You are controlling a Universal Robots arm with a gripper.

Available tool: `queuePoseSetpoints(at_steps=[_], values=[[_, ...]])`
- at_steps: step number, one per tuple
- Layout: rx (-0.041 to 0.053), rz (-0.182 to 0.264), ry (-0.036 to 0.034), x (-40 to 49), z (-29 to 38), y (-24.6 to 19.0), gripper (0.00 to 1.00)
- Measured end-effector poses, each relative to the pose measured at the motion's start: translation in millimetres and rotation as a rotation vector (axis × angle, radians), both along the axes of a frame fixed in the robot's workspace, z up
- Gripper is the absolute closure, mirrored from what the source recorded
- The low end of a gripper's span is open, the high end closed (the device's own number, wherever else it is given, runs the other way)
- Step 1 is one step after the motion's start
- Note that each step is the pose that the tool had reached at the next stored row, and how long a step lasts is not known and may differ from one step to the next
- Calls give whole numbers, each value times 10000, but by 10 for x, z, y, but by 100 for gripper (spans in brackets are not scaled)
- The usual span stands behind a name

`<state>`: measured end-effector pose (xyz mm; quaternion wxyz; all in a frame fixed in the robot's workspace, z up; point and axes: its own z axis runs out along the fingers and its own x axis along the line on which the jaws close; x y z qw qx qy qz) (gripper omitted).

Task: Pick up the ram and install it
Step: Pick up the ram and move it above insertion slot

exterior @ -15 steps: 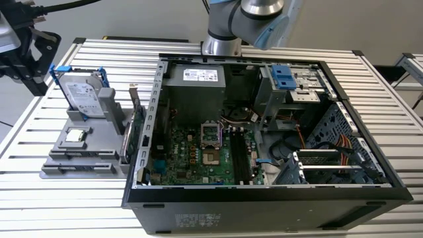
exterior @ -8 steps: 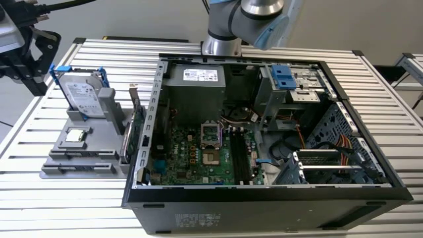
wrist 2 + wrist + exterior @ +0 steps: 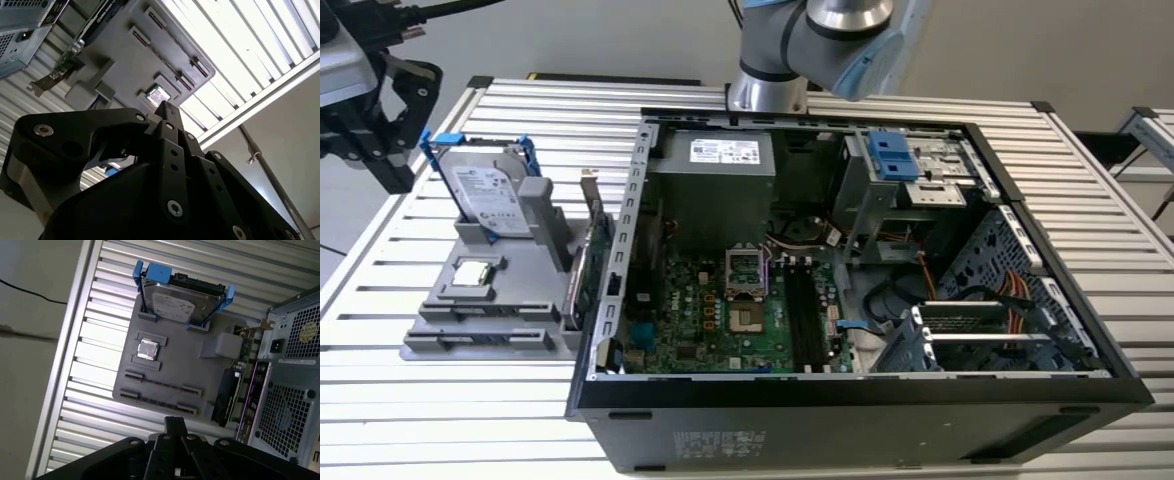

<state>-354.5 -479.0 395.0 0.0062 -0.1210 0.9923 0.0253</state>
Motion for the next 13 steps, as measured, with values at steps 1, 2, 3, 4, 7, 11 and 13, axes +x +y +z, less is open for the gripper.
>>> queuePoseSetpoints(at_steps=[1,2,3,4,7,11,13], values=[[0,53,-1,0,0,0,100],[0,108,0,0,0,0,100],[0,156,0,0,0,0,100],[0,216,0,0,0,0,100],[0,370,0,0,0,0,100],[1,582,-1,0,0,0,100],[0,689,0,0,0,0,100]])
